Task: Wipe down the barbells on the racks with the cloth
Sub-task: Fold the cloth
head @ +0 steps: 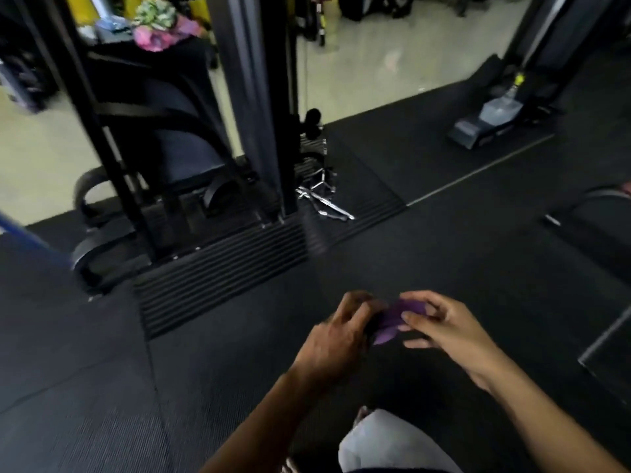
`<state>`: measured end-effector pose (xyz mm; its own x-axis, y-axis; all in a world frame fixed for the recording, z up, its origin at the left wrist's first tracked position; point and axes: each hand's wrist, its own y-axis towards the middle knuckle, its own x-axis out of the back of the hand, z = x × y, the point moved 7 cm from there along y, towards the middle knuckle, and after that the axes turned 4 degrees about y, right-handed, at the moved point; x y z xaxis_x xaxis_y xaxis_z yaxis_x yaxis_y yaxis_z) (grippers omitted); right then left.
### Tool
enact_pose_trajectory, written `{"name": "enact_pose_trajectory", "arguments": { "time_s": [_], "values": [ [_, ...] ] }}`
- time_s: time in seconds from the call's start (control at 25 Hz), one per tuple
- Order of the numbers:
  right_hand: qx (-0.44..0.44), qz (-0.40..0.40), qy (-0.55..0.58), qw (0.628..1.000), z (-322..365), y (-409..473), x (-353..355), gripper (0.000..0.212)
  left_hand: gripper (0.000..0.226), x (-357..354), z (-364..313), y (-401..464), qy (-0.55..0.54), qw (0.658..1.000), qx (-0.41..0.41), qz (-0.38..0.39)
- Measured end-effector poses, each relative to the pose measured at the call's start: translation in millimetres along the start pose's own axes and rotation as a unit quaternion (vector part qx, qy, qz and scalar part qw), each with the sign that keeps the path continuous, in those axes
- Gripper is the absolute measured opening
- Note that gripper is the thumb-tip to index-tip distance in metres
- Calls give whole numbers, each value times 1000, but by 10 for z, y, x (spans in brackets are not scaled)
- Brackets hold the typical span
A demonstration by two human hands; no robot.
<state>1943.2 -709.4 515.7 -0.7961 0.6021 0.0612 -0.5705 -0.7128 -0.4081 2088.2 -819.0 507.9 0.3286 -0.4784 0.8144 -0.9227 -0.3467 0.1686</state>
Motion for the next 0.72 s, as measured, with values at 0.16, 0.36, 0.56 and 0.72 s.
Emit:
{"name": "enact_pose_trajectory", "arguments": {
  "time_s": [0.16,0.36,0.56,0.72],
  "values": [
    [0,-112,12,994,-9,520,670,7,39,-348,142,955,75,980,-126,133],
    [-5,-209,37,977,95,1355,1451,13,41,-903,353,2318,57,983,-98,142],
    [33,-216,-83,972,632,2260,2139,29,25,-923,426,3631,79,985,-125,91],
    [53,-189,-192,962,1019,3074,2650,40,35,-882,570,4561,30,988,-101,109]
  ]
}}
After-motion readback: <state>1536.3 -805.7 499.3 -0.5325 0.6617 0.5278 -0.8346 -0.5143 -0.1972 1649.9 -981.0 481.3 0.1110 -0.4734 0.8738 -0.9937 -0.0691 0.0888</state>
